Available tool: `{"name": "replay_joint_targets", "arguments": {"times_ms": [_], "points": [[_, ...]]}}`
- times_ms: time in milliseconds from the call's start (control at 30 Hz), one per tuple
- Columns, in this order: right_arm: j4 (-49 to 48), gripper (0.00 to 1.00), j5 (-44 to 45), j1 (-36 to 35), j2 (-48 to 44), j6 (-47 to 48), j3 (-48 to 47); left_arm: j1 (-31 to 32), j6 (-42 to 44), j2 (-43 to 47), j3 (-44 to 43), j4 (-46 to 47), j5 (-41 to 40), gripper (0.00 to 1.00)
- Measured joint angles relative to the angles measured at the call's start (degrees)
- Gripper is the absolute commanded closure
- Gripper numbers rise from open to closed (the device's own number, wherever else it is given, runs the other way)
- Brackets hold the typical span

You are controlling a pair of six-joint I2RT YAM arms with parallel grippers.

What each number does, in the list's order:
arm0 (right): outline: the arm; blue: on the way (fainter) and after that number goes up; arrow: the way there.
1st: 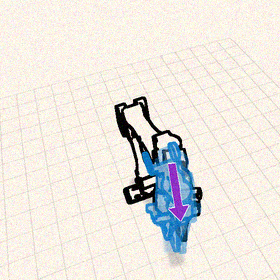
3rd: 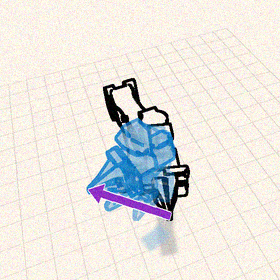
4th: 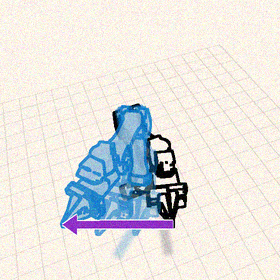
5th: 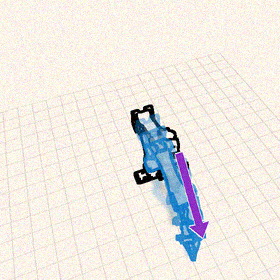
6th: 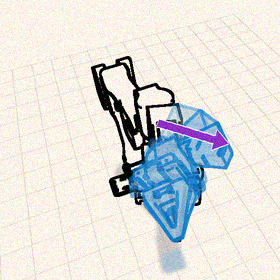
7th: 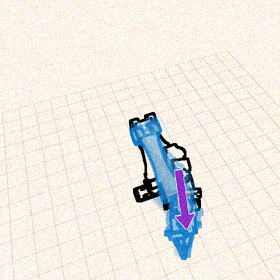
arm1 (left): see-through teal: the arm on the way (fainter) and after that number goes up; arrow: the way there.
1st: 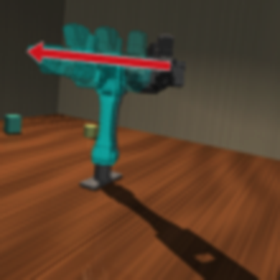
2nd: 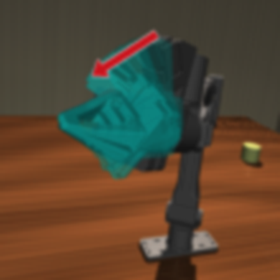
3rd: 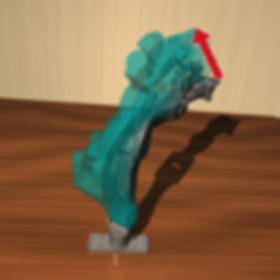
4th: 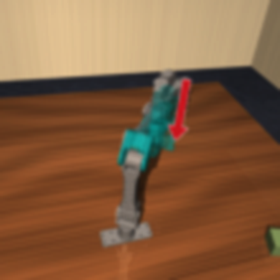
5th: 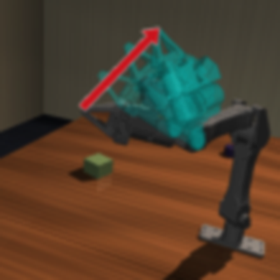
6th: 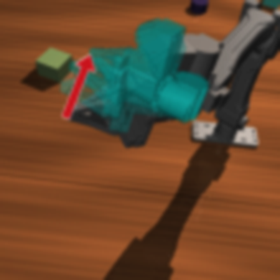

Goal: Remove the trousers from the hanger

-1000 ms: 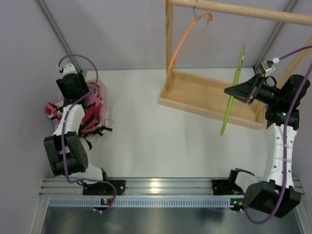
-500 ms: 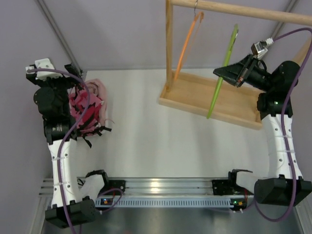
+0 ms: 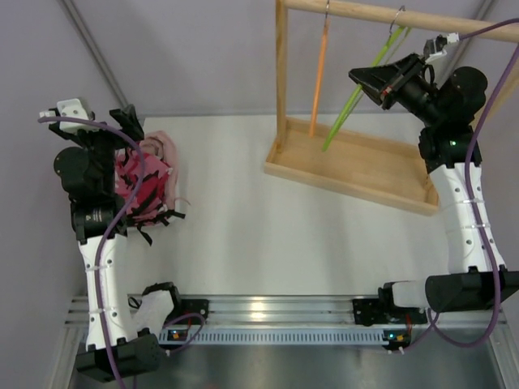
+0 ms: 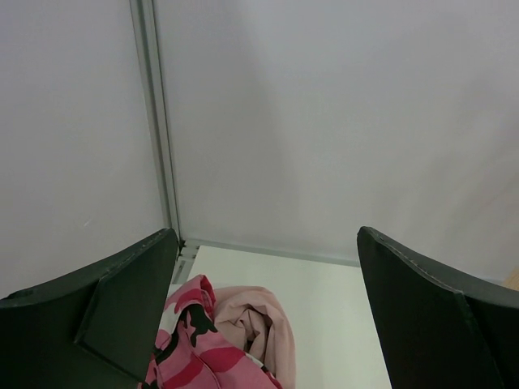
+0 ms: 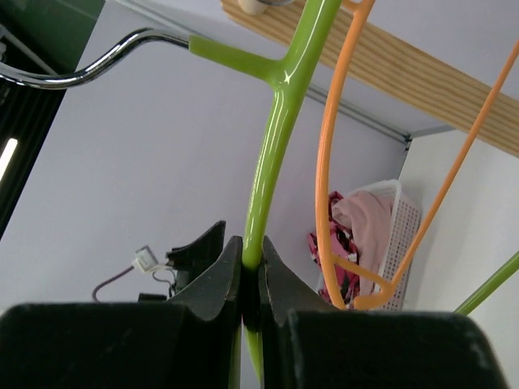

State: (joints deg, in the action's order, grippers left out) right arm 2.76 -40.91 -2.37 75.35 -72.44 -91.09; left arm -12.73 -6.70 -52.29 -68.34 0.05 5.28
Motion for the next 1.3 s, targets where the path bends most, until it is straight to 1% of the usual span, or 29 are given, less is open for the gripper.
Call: {"name": "replay_joint_targets", "arguments": {"times_ms": [267,367,567,767,1033,1067,1133,1167,1233,1267,1300], "points": [[8.00,1.00,11.41,-5.09,5.03,1.55,-6.36,0.00,-1.57,0.02,-0.70,-0.22,1.33,0.01],[11.47,1.00,15.26,-5.62,6.19,2.32,-8.28,0.00,-2.05,0.02,-1.05,-0.31,1.42,0.01],[15.15,1.00,21.31,-5.84,7.13,3.45,-11.52,0.00,-2.64,0.02,-1.99,-0.31,1.81,0.01],[16.50,1.00,23.56,-5.84,8.59,4.28,-12.50,0.00,-2.69,0.02,-2.16,-0.33,2.03,0.01],[15.19,0.89,22.12,-5.81,8.70,4.26,-9.97,0.00,-2.62,0.00,-2.40,-0.44,2.43,0.01],[14.51,0.78,21.79,-5.81,8.70,4.39,-9.51,0.00,-2.60,0.00,-2.58,-0.50,2.43,0.01],[14.32,0.63,20.65,-5.75,8.63,4.33,-8.90,0.00,-2.60,0.00,-2.99,-0.52,2.43,0.01],[14.29,0.44,19.87,-5.77,8.63,4.35,-8.59,0.00,-2.60,0.02,-3.13,-0.50,2.43,0.01],[14.23,0.32,18.67,-5.75,8.57,4.59,-7.89,0.00,-2.60,0.02,-3.39,-0.50,2.43,0.01],[14.23,0.21,18.18,-5.73,8.44,4.70,-7.56,0.00,-2.60,0.02,-3.48,-0.50,2.49,0.01],[14.21,0.15,17.55,-5.70,8.17,4.85,-7.13,0.00,-2.60,0.02,-3.56,-0.52,2.64,0.01]]}}
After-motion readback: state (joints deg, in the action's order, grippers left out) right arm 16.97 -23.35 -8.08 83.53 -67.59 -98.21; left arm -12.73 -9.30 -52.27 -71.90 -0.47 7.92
